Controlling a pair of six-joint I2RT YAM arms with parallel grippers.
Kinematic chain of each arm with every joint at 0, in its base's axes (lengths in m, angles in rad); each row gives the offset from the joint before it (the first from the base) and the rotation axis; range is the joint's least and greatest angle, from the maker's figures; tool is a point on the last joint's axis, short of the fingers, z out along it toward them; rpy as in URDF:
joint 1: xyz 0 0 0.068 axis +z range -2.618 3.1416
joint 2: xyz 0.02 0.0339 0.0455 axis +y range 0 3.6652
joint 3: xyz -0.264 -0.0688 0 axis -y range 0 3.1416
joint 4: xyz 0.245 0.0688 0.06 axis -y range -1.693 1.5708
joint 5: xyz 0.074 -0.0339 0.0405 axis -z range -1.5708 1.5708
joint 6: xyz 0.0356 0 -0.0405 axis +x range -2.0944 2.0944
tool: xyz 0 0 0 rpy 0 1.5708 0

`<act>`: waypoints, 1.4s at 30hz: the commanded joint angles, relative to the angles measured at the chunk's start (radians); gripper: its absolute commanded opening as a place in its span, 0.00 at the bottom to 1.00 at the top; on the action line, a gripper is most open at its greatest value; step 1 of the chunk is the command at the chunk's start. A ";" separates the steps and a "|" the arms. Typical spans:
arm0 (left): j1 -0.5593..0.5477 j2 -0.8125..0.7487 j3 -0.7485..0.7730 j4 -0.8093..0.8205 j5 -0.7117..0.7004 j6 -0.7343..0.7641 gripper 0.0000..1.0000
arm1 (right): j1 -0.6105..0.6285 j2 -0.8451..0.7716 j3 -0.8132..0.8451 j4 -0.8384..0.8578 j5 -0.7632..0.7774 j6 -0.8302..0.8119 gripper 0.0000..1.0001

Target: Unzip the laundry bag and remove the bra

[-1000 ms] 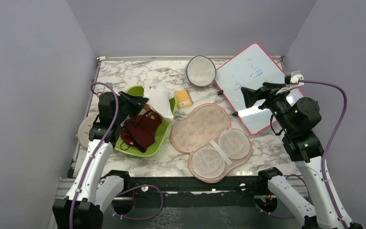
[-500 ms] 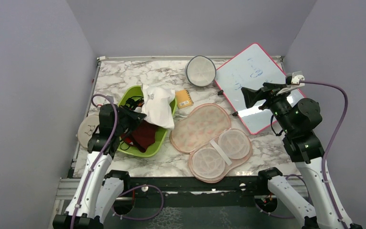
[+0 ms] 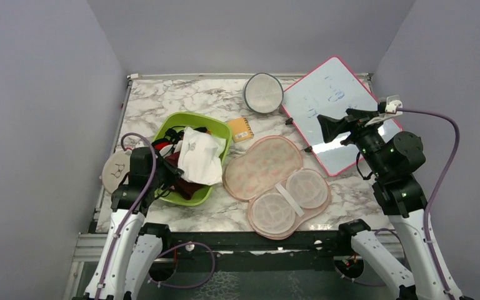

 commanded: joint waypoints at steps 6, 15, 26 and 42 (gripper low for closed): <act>0.008 0.030 0.072 -0.177 -0.147 0.158 0.00 | 0.008 -0.007 -0.009 0.019 -0.031 0.015 1.00; 0.008 0.100 0.130 -0.167 -0.351 0.136 0.00 | 0.008 -0.009 -0.005 0.013 -0.026 0.011 1.00; 0.007 0.021 0.106 -0.183 -0.456 0.036 0.73 | 0.008 -0.003 0.008 0.009 -0.022 0.002 1.00; 0.007 -0.032 0.090 0.118 0.065 0.305 0.82 | 0.008 0.017 -0.007 0.031 -0.066 0.019 1.00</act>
